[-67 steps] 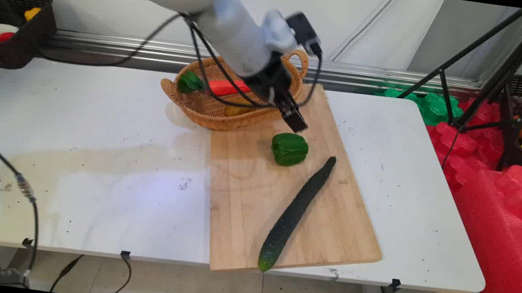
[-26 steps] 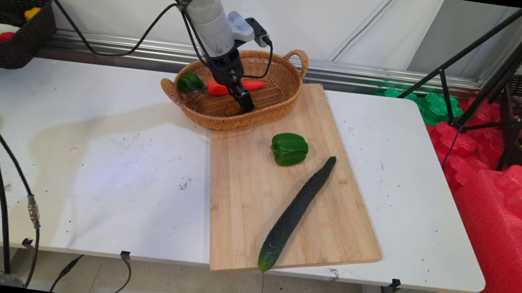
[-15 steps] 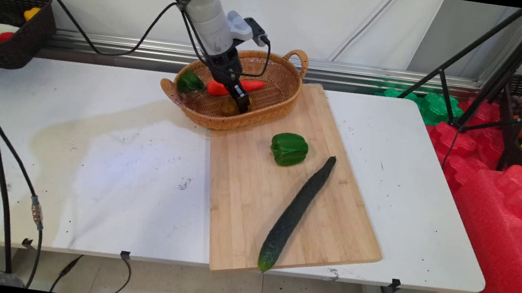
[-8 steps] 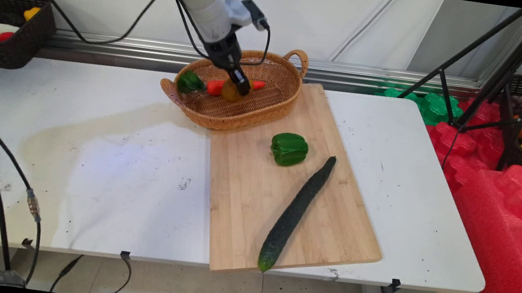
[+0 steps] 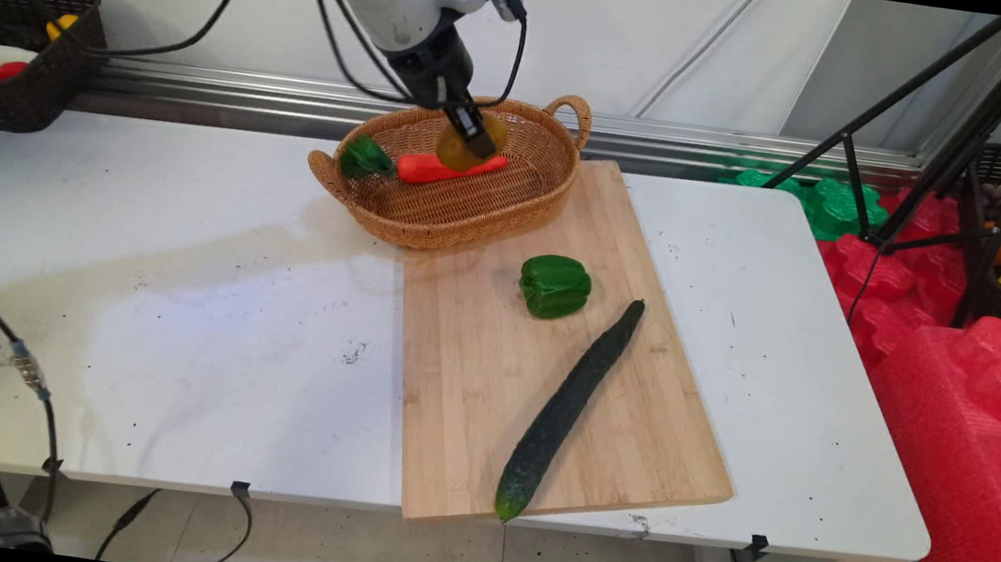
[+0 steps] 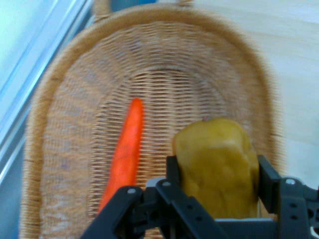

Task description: Place the picked object on the cutting board

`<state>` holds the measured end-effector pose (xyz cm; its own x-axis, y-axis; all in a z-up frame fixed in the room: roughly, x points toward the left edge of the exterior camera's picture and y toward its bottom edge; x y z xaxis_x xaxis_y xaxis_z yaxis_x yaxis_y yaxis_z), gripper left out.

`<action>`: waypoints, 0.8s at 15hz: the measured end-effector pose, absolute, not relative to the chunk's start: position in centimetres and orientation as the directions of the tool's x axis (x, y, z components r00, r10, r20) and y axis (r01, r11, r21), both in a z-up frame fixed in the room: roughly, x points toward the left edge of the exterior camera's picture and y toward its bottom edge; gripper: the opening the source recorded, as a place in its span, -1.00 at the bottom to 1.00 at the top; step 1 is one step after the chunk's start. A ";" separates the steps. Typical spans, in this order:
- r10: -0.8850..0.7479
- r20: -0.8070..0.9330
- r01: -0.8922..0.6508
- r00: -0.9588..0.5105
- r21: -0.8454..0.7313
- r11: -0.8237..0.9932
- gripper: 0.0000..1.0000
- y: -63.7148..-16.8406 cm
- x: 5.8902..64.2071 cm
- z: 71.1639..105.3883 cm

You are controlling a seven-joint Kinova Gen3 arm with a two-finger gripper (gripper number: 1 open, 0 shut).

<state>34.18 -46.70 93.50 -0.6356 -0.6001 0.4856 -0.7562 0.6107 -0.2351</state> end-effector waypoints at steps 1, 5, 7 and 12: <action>-0.585 0.483 -0.741 -0.651 -0.237 0.629 -1.00 -46.0 33.9 93.7; -0.496 0.458 -0.635 -0.737 -0.220 0.740 -1.00 -41.3 32.2 94.4; -0.445 0.441 -0.570 -0.780 -0.205 0.796 -1.00 -38.9 31.2 94.4; -0.345 0.394 -0.439 -0.852 -0.179 0.880 -1.00 -35.2 29.2 93.5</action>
